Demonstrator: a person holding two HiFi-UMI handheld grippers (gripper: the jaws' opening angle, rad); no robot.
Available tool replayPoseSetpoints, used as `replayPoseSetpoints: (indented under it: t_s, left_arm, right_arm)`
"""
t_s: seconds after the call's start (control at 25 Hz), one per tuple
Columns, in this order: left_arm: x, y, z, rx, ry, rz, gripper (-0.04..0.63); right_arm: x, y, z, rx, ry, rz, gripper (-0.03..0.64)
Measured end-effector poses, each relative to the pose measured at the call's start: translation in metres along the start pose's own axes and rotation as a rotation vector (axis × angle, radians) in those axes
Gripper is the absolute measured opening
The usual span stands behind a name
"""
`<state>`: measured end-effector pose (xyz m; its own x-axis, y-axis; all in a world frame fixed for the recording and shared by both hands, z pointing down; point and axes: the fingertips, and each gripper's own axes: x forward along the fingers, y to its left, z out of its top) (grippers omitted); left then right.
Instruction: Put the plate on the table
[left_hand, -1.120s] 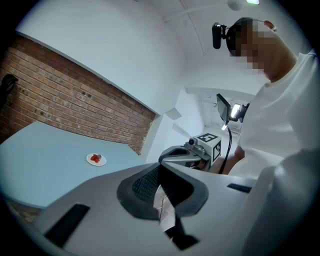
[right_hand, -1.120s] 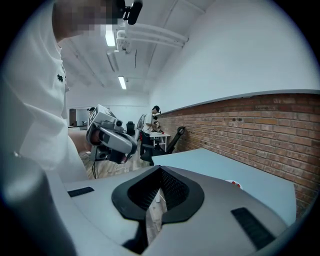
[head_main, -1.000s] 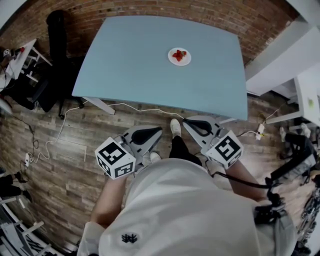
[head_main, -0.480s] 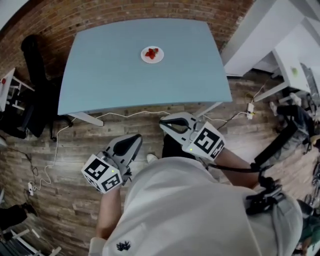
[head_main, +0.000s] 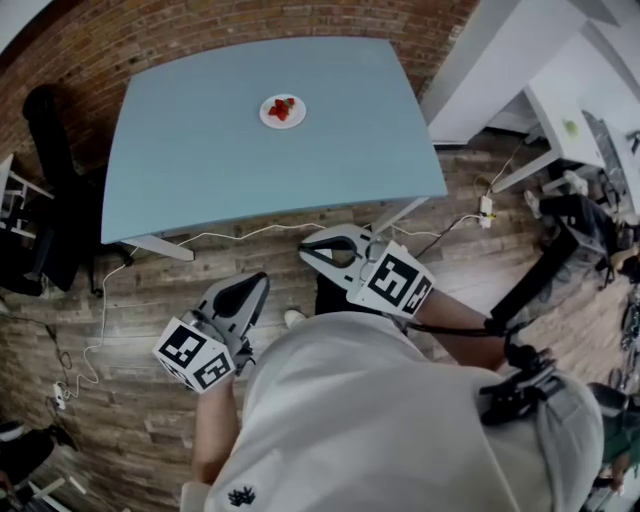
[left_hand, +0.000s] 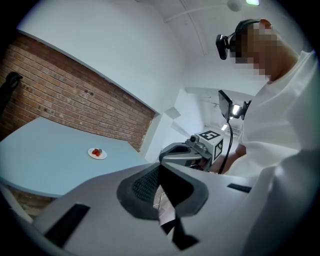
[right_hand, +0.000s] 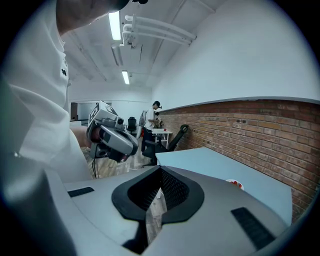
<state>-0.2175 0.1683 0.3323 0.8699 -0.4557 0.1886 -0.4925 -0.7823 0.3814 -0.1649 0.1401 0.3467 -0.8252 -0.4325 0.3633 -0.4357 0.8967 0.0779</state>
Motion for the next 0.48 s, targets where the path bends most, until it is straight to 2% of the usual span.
replayPoseSetpoints:
  t_s: [0.48]
  left_arm:
    - [0.016, 0.021, 0.005, -0.020, 0.016, 0.010, 0.000]
  right_arm:
    - [0.013, -0.027, -0.005, 0.014, 0.006, 0.009, 0.008]
